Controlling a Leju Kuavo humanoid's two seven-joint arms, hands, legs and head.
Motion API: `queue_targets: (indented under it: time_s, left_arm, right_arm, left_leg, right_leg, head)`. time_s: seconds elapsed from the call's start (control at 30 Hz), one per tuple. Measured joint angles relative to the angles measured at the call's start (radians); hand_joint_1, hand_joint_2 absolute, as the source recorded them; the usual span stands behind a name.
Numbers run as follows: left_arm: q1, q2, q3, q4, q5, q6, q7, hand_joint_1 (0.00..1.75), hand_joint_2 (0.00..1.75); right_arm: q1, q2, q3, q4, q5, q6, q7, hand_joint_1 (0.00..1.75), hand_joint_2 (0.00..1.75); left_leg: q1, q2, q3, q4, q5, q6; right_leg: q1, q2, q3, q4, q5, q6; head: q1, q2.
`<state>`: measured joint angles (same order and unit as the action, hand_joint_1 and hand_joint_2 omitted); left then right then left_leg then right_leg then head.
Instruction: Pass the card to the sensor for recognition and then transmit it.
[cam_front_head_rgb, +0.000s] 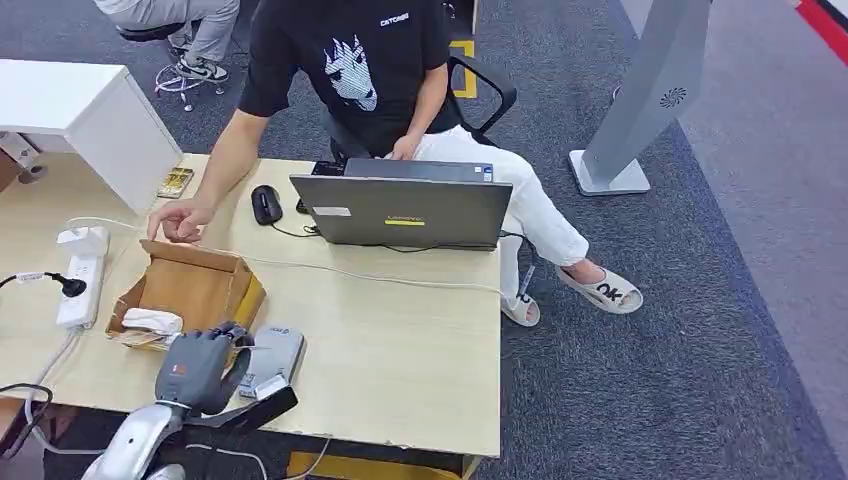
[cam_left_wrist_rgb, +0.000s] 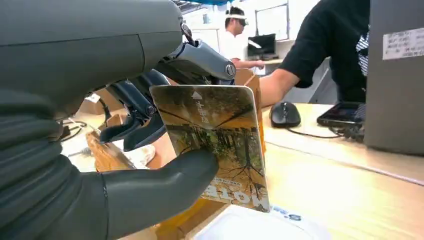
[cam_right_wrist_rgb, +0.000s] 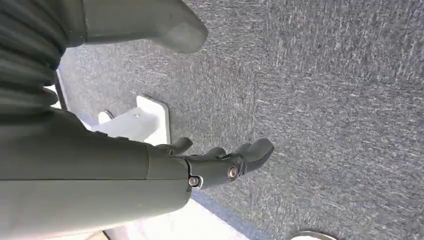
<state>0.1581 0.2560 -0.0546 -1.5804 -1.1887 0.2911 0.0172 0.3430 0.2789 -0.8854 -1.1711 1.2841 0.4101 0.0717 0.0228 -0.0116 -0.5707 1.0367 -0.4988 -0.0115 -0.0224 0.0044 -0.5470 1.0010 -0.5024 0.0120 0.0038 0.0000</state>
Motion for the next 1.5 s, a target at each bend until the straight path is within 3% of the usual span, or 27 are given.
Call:
queue_targets:
  time_s: [0.53, 1.5]
  left_arm:
    - [-0.010, -0.019, 0.000, 0.095, -0.025, -0.001, 0.013, 1.75, 1.75]
    - [-0.026, -0.018, -0.013, 0.084, -0.020, -0.032, 0.018, 1.75, 1.75]
  right_arm:
    - [-0.036, 0.000, -0.053, 0.032, 0.054, 0.002, -0.031, 0.00, 1.75]
    - [-0.059, 0.000, -0.090, 0.062, 0.073, 0.005, -0.051, 0.00, 1.75]
  left_leg:
    - [0.000, 0.000, 0.000, 0.000, 0.000, 0.000]
    - [0.000, 0.000, 0.001, 0.000, 0.000, 0.000]
  right_leg:
    - [0.000, 0.000, 0.000, 0.000, 0.000, 0.000]
    - [0.000, 0.000, 0.001, 0.000, 0.000, 0.000]
  head:
    - [0.000, 0.000]
    - [-0.001, 0.000]
